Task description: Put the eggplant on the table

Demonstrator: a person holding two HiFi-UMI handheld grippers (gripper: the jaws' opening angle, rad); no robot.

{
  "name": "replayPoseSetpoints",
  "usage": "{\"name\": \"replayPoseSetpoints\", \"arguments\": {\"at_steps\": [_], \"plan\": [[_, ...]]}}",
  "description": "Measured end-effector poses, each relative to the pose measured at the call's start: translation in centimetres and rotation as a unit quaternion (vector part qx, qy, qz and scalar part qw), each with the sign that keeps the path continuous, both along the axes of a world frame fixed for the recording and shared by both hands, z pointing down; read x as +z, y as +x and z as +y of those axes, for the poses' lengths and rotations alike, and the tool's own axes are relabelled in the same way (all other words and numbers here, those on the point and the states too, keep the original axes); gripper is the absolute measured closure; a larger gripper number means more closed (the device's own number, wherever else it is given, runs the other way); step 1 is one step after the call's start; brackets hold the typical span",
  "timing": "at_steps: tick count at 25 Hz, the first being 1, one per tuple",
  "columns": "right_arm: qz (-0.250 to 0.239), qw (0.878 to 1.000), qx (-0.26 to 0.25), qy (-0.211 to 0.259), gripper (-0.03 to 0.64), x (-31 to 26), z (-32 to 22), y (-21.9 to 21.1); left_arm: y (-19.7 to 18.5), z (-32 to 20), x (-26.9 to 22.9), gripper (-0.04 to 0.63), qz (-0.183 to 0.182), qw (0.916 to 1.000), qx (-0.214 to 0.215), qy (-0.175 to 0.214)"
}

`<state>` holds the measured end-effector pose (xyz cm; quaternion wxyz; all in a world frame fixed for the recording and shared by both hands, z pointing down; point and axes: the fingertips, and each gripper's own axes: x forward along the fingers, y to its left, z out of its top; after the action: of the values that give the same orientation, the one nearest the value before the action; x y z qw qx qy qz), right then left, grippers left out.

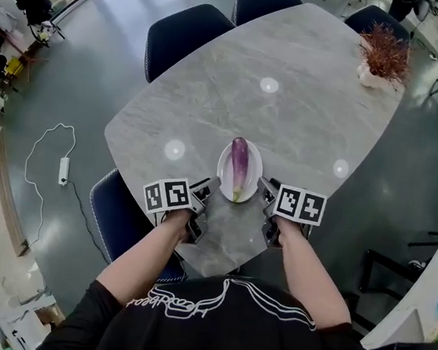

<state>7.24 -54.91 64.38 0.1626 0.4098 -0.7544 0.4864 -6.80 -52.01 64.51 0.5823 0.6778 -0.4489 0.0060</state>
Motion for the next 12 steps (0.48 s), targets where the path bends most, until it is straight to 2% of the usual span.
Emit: {"name": "replayPoseSetpoints", "arguments": {"at_steps": [6,9,12], "plan": [[-0.079,0.995,0.033,0.041,0.485,-3.4,1.8,0.2,0.5,3.1,-1.5,0.46,0.018,0.9997,0.014,0.011],[-0.113,0.991,0.026,0.059,0.485,-5.2,4.3,0.1,1.3,5.3,-3.3,0.462,0.037,0.9981,0.038,0.029],[-0.168,0.982,0.014,0.089,0.485,-8.2,7.3,-0.3,1.8,7.9,-5.6,0.462,0.055,0.9956,0.056,0.052]]}}
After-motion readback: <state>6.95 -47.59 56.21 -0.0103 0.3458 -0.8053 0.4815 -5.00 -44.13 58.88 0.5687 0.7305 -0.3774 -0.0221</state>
